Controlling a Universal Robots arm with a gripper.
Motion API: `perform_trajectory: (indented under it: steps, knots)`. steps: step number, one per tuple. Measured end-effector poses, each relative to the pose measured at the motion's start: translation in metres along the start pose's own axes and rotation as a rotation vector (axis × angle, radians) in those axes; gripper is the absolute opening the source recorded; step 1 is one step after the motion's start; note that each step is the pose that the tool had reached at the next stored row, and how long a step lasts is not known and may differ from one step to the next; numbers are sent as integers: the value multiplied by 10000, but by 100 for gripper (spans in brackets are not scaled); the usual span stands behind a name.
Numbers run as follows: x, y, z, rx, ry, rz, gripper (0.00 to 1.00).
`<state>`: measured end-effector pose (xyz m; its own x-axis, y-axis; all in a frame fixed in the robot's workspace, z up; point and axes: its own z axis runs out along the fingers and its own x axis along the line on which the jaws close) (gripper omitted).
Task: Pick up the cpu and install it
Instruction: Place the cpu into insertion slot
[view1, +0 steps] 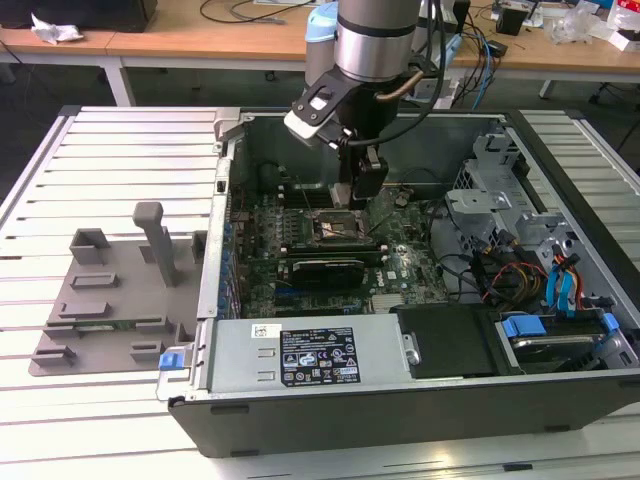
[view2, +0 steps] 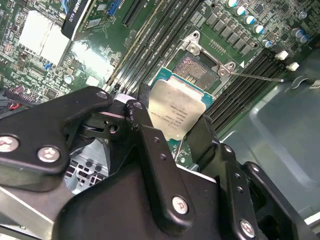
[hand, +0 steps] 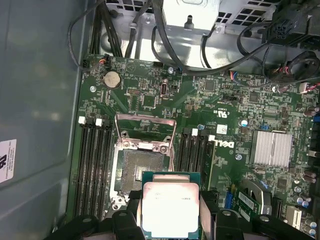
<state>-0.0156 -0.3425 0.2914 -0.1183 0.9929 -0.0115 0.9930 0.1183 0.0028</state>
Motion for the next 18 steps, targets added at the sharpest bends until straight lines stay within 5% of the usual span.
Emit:
perform_trajectory:
  steps: [18]
  knots:
    - [11,27,98,0,-4,-1,55]
